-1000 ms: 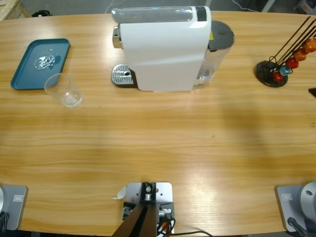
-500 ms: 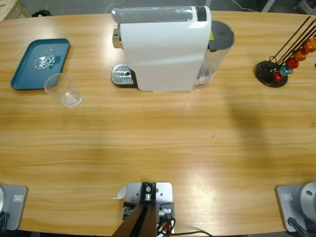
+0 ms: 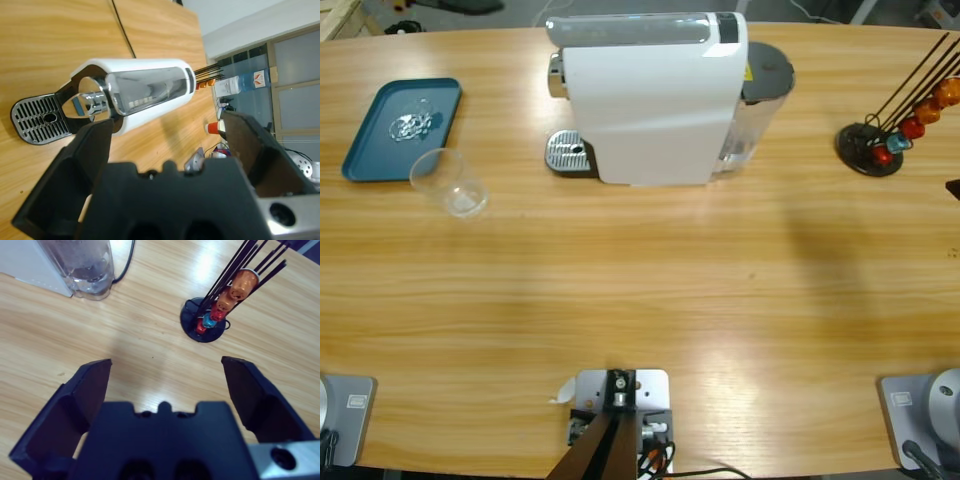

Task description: Pour coffee

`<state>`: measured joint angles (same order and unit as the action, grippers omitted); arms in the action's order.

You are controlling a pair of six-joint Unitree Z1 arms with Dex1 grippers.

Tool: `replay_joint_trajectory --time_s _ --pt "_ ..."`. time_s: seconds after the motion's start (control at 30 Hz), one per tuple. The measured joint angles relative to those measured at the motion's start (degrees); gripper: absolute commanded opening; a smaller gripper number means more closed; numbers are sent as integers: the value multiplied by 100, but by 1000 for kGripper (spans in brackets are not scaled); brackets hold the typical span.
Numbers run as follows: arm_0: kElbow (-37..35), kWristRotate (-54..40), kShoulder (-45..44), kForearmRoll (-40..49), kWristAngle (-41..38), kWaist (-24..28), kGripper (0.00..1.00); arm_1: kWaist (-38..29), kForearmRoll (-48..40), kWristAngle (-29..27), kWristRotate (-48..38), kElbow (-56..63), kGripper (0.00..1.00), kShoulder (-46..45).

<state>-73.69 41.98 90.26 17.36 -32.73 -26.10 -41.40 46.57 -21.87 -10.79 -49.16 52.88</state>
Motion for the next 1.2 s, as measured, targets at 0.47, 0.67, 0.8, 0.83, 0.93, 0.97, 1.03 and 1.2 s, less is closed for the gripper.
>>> replay_joint_trajectory --time_s 0.47,0.67,0.8,0.83,0.93,0.97,1.03,1.2 --pt "-166 4 777 95 -5 4 809 0 0 1 0 0 885 0" --pt "-337 9 910 95 -5 4 581 0 1 1 0 0 885 0" --pt "-338 9 950 95 -5 4 423 0 1 1 0 0 885 0" --pt "-338 9 956 95 -5 4 365 0 2 1 0 0 885 0" --pt "-341 9 976 95 -5 3 301 0 3 1 0 0 885 0" --pt "-341 9 979 95 -5 3 263 0 5 1 0 0 885 0" --pt "-341 9 981 95 -5 3 227 0 5 1 0 0 885 0" --pt "-342 9 994 95 -5 -23 65 0 5 1 0 0 885 0"
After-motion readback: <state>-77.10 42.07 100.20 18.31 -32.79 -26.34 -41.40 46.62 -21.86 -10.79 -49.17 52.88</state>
